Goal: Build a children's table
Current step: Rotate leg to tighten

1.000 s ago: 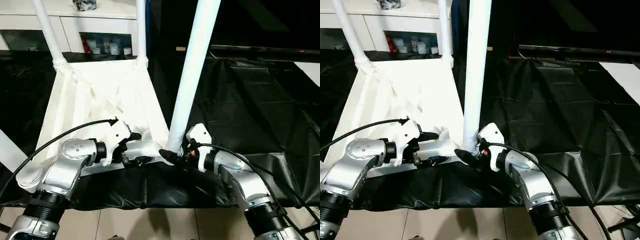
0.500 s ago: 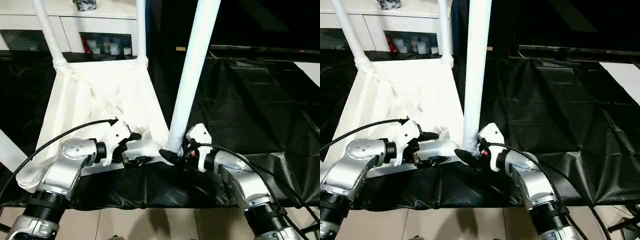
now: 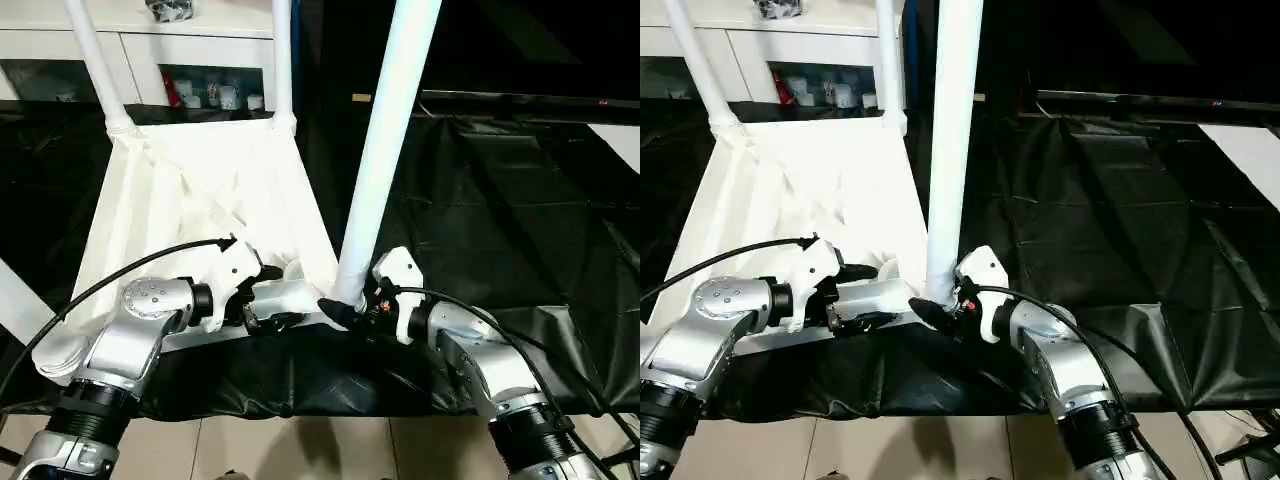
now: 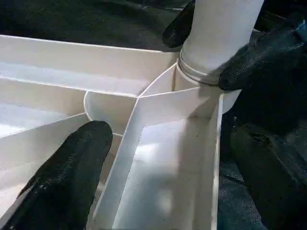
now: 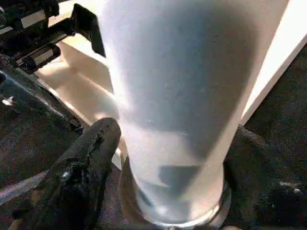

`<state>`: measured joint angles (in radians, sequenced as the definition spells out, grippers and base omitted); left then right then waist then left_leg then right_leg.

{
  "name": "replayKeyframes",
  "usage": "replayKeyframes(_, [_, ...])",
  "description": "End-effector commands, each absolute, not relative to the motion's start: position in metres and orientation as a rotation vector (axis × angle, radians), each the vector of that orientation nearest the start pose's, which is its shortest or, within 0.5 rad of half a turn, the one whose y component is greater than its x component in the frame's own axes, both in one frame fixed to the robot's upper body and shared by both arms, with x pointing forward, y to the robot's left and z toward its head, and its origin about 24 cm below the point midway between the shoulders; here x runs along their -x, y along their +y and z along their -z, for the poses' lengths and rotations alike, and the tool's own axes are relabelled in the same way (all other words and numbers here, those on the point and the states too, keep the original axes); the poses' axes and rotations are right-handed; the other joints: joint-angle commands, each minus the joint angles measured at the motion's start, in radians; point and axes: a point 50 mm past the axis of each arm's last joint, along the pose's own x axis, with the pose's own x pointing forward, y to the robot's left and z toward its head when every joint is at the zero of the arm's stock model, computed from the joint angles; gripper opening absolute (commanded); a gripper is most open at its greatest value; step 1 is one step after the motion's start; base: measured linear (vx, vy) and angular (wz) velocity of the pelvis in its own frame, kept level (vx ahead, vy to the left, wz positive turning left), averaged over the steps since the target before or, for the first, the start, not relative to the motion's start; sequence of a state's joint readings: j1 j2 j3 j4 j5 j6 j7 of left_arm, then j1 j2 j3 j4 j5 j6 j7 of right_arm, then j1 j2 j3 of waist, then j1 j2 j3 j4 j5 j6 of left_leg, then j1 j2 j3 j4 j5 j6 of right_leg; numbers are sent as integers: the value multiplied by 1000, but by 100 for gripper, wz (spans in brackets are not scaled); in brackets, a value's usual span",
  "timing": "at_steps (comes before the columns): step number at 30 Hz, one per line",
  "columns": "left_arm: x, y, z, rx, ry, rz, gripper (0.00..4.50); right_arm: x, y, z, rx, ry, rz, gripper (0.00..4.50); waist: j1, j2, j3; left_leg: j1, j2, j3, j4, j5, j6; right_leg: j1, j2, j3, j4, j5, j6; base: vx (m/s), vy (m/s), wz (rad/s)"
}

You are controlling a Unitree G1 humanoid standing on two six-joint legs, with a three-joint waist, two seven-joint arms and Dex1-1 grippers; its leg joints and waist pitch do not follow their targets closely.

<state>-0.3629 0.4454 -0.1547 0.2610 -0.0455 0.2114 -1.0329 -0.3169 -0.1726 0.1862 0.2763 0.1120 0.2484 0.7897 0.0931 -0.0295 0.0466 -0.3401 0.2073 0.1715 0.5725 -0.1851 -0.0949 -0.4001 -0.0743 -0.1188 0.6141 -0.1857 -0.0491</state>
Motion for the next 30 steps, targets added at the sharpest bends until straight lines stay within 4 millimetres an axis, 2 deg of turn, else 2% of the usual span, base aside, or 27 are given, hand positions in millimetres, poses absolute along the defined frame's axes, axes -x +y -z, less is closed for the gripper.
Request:
replayKeyframes(1, [-293,164,-61,-358,340,1090,445,-286,-95,-36,59,292,-1000,358,5,5,-65,-8,23,-6,-51,-120,45,67,-73,68,-71,-173,-117,0,0,0])
replayKeyframes(30, [-293,164,-61,-358,340,1090,445,-286,-95,-36,59,292,-1000,358,5,5,-65,-8,22,-6,-51,-119,46,66,-73,68,-72,-181,-113,0,0,0])
